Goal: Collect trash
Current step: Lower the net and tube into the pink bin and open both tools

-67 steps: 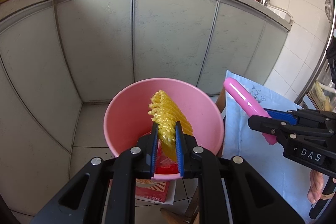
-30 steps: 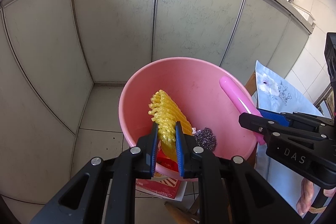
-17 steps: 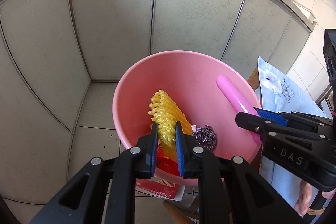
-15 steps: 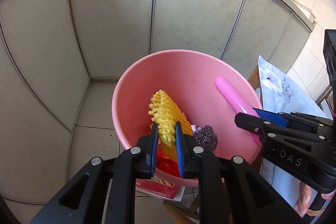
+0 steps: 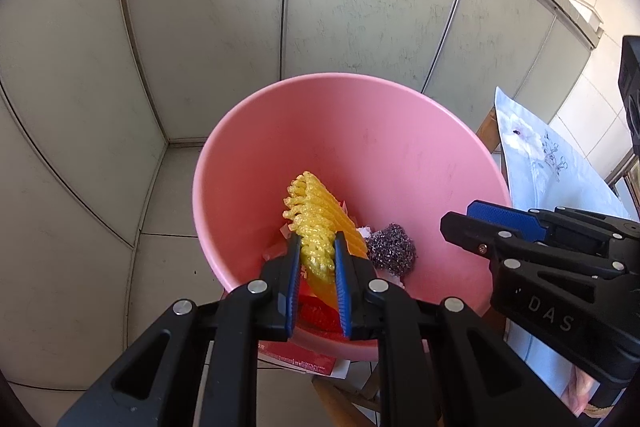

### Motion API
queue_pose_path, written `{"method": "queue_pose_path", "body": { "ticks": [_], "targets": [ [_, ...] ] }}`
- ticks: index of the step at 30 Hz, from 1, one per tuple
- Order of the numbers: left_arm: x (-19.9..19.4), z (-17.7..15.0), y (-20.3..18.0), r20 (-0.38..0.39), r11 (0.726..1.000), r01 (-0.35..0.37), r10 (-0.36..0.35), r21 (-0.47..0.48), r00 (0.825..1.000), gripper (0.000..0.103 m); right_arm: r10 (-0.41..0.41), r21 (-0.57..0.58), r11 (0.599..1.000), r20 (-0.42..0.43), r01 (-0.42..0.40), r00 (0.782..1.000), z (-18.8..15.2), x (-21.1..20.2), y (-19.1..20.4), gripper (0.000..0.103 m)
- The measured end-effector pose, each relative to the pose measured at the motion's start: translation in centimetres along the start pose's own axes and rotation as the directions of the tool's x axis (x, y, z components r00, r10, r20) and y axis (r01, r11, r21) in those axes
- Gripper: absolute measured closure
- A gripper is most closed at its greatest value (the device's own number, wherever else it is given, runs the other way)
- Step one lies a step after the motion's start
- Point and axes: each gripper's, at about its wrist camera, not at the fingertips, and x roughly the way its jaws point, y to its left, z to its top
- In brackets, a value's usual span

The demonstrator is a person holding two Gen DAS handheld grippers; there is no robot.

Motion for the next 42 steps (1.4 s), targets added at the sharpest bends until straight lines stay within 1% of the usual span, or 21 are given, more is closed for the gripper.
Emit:
{"method": "queue_pose_path", "body": {
  "ticks": [9, 16, 20, 31, 33, 38, 42],
  "targets": [
    [0.3, 0.0, -0.1, -0.005, 1.000, 0.001, -0.001, 0.002, 1.000, 0.088, 0.000, 0.001, 1.000, 0.001, 0.000, 1.000, 0.0, -0.1, 0.0, 0.079],
    [0.3, -0.1, 0.1, -0.004, 1.000, 0.002, -0.002, -0.001, 1.000, 0.081, 0.001, 0.013, 1.000, 0.003, -0.001, 1.000, -0.3, -0.2, -0.5, 0.078],
    [0.3, 0.0, 0.3, -0.012, 1.000, 0.005, -0.005, -0.011, 1.000, 0.074, 0.004, 0.015, 1.000, 0.005, -0.004, 1.000, -0.4, -0.3, -0.5, 0.078],
    [0.2, 0.2, 0.7, -0.021, 1.000, 0.019, -0.020, -0.022, 1.000, 0.071, 0.020, 0.026, 0.999, 0.013, -0.020, 1.000, -0.7, -0.5, -0.9, 0.078],
    [0.2, 0.3, 0.8, -0.020, 1.000, 0.024, -0.024, -0.020, 1.000, 0.067, 0.030, 0.030, 0.999, 0.012, -0.030, 0.999, -0.7, -0.6, -1.0, 0.078],
    [-0.1, 0.3, 0.6, -0.008, 0.999, 0.034, -0.034, -0.013, 0.999, 0.052, 0.051, 0.034, 0.998, 0.009, -0.051, 0.999, -0.6, -0.8, -1.2, 0.078],
    [-0.3, 0.4, 0.6, -0.004, 0.999, 0.036, -0.036, -0.023, 0.999, 0.052, 0.054, 0.028, 0.998, 0.010, -0.054, 0.999, -0.7, -1.1, -1.2, 0.077]
  ]
}}
